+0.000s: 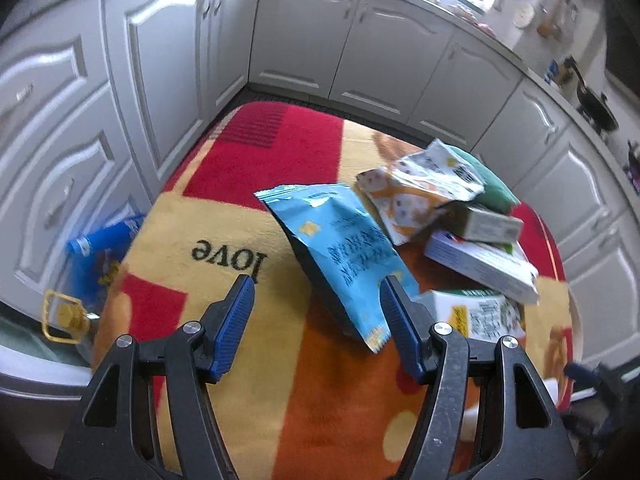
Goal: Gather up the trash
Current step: 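Grasp the blue snack packet with the left tool while the right tool grasps the white sponge bar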
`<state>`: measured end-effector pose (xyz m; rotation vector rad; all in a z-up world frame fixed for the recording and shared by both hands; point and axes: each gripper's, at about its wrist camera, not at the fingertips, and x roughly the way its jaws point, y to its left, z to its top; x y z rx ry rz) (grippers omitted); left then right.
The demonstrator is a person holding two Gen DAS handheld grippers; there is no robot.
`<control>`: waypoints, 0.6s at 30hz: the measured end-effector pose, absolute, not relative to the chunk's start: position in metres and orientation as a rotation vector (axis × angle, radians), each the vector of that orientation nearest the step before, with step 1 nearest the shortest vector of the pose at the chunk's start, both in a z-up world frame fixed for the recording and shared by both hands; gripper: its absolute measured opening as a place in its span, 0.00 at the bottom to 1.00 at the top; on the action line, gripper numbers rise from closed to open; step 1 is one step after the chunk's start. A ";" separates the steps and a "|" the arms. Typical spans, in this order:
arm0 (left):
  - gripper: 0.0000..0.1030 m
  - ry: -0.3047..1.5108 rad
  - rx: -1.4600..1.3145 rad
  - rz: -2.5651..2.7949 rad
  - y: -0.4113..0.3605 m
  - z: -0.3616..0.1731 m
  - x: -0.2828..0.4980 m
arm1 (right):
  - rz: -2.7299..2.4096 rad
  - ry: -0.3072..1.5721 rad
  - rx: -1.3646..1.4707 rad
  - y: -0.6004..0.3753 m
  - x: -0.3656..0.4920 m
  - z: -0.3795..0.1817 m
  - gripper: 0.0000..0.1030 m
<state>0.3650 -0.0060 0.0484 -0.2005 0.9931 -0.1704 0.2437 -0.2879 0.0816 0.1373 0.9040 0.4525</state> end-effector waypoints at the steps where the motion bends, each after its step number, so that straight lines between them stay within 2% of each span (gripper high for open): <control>1: 0.62 1.003 -0.221 -0.173 -0.004 0.043 0.371 | 0.480 0.907 0.131 -0.284 0.245 0.081 0.67; 10: 0.62 1.038 -0.335 -0.209 -0.012 0.020 0.408 | 0.650 0.943 -0.088 -0.241 0.263 0.063 0.69; 12: 0.59 1.037 -0.329 -0.219 -0.017 0.018 0.411 | 0.657 0.945 -0.115 -0.236 0.266 0.058 0.69; 13: 0.43 1.034 -0.325 -0.226 -0.018 0.018 0.411 | 0.659 0.939 -0.118 -0.235 0.265 0.056 0.67; 14: 0.31 1.035 -0.321 -0.238 -0.021 0.019 0.411 | 0.664 0.934 -0.113 -0.236 0.265 0.055 0.58; 15: 0.28 1.031 -0.315 -0.238 -0.021 0.021 0.411 | 0.661 0.928 -0.103 -0.237 0.265 0.054 0.55; 16: 0.17 1.019 -0.310 -0.241 -0.021 0.024 0.410 | 0.663 0.921 -0.089 -0.240 0.263 0.054 0.53; 18: 0.14 1.015 -0.306 -0.257 -0.019 0.031 0.408 | 0.660 0.898 -0.055 -0.246 0.259 0.058 0.44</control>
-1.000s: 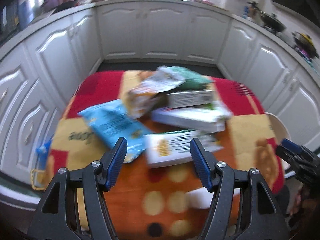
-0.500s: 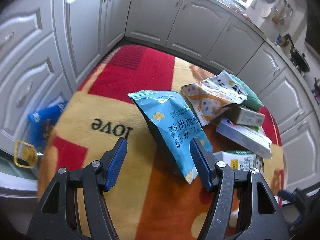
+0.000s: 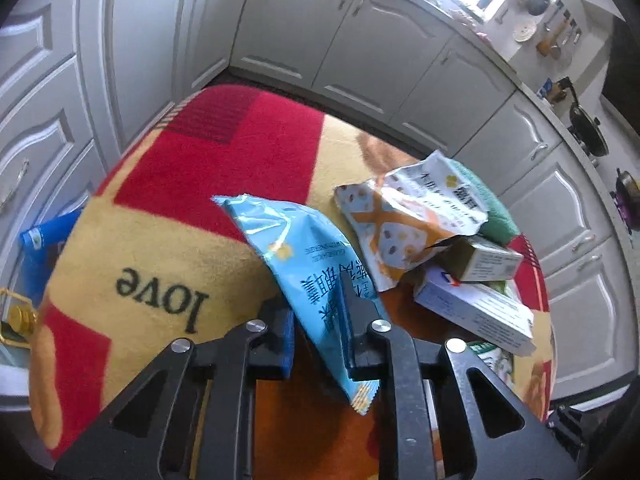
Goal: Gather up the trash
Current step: 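Grasp the blue snack packet with the left tool while the right tool grasps the white sponge bar, then carry the white sponge bar over the bucket with the right tool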
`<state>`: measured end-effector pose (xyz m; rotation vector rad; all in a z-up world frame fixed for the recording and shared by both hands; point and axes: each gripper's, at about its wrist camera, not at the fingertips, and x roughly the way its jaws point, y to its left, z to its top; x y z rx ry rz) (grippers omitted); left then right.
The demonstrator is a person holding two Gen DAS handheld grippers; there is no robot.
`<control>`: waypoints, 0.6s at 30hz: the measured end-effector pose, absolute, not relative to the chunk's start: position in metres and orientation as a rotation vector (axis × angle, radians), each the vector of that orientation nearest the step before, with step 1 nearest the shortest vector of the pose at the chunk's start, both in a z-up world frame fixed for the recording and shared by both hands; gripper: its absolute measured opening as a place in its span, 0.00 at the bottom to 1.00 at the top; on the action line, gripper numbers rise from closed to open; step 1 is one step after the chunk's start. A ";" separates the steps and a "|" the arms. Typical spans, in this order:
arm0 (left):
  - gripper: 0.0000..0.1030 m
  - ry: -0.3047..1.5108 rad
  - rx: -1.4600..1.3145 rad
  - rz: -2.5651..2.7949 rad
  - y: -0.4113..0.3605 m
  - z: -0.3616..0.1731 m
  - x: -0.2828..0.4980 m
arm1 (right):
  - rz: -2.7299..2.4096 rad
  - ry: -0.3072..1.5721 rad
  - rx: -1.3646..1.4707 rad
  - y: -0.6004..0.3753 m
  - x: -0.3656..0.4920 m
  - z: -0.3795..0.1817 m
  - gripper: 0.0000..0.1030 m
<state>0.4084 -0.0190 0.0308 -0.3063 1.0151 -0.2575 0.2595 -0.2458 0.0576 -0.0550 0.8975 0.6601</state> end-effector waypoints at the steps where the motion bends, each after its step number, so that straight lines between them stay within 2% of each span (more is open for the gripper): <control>1: 0.12 1.016 -0.307 -0.259 -0.017 0.034 0.407 | 0.659 0.888 -0.037 -0.248 0.258 0.059 0.43; 3: 0.10 1.004 -0.291 -0.260 -0.013 0.043 0.402 | 0.647 0.857 -0.001 -0.257 0.253 0.067 0.39; 10: 0.07 0.931 -0.201 -0.254 -0.007 0.086 0.375 | 0.558 0.744 0.057 -0.277 0.238 0.097 0.39; 18: 0.07 0.870 -0.124 -0.372 -0.049 0.127 0.339 | 0.405 0.696 0.117 -0.306 0.234 0.109 0.39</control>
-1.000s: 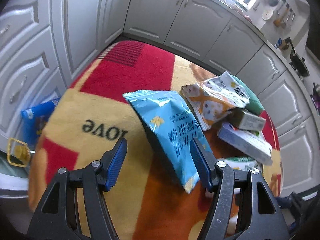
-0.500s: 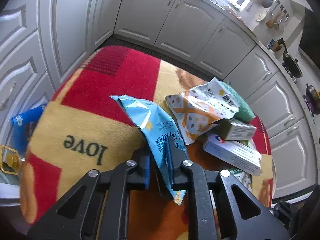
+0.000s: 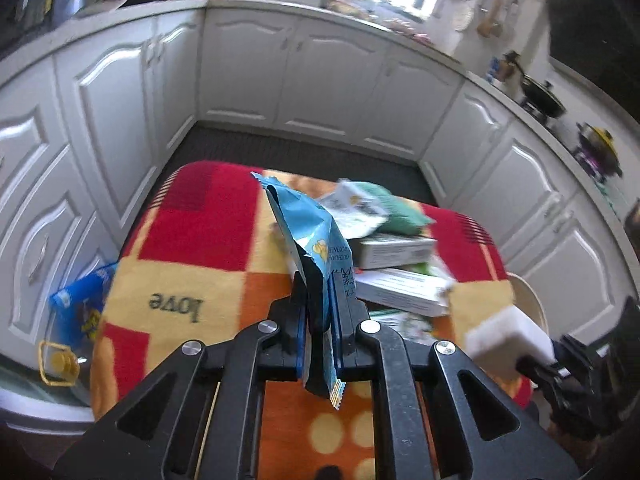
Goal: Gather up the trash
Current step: 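Carry the white sponge bar over the bucket with the right tool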
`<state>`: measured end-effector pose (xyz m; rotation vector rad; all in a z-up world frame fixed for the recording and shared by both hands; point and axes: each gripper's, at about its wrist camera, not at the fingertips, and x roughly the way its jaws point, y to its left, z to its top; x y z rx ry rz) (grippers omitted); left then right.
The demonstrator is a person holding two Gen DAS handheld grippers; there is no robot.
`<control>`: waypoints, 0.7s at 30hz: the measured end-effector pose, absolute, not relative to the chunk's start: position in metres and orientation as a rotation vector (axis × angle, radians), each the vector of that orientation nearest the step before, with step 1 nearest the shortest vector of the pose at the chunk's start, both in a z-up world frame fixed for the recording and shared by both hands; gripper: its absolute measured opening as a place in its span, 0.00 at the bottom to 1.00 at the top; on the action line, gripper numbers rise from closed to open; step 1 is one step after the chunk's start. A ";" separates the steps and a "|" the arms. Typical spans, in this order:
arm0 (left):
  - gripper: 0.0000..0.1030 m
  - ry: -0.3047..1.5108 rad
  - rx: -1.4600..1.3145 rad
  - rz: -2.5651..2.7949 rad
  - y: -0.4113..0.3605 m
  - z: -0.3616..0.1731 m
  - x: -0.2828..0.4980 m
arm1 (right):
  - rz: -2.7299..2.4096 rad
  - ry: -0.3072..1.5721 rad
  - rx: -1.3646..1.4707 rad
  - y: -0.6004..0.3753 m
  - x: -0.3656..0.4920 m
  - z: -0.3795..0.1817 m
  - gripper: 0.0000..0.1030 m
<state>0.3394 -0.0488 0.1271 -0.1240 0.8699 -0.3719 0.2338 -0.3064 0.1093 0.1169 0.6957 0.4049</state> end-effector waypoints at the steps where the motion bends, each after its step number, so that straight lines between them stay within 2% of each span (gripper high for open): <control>1: 0.07 0.867 -0.115 -0.393 -0.058 0.130 0.336 | 0.387 0.695 0.124 -0.310 0.233 0.110 0.39; 21: 0.07 0.901 0.055 -0.633 -0.224 0.121 0.302 | 0.060 0.682 0.218 -0.412 0.205 0.107 0.39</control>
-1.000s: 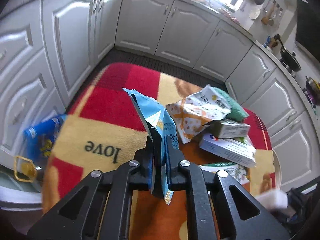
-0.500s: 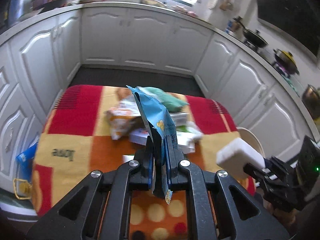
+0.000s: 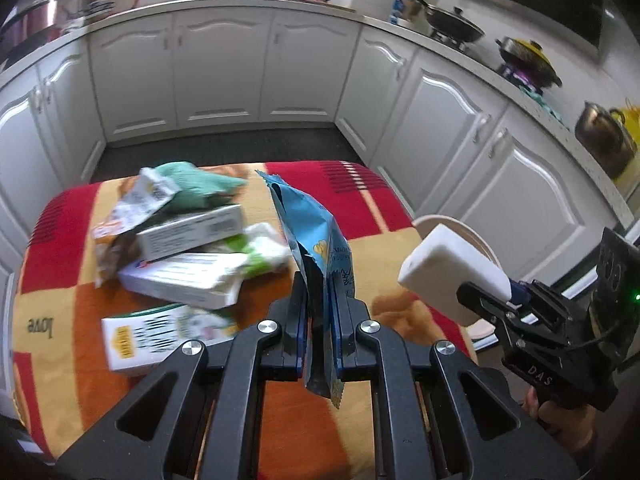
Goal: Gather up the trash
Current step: 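Carry the white sponge bar over the bucket with the right tool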
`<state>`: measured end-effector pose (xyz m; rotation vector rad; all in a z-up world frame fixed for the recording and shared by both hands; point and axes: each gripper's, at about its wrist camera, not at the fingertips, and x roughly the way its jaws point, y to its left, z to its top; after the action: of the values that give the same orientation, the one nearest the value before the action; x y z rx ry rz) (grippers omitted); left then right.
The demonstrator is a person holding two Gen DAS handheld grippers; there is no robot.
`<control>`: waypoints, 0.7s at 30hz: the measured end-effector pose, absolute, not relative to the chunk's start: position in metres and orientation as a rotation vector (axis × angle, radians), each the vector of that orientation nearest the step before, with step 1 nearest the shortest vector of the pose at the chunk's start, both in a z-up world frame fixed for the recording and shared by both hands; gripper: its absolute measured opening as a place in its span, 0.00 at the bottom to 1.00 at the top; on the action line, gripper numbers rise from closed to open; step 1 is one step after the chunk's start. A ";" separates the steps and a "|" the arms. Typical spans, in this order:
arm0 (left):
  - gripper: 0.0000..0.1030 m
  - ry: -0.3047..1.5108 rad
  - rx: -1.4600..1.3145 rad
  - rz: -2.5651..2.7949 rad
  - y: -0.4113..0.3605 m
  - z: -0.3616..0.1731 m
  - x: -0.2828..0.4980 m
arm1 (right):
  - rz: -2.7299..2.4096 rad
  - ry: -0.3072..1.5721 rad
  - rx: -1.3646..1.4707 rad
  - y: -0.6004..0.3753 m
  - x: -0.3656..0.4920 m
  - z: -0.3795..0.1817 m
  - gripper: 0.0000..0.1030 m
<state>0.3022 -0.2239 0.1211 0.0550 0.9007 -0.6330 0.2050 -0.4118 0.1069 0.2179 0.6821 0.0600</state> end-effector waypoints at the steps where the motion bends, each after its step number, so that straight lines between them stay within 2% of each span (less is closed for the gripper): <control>1: 0.07 0.901 0.062 -0.641 -0.231 0.120 0.301 | 0.041 0.681 0.222 -0.418 0.203 0.107 0.39; 21: 0.07 0.940 0.118 -0.818 -0.374 0.096 0.290 | -0.274 0.726 0.336 -0.546 0.163 0.074 0.39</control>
<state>0.2903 -0.3737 0.0959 0.1176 0.9401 -0.8183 0.1632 -0.5457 0.0738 0.3360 0.7265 -0.2744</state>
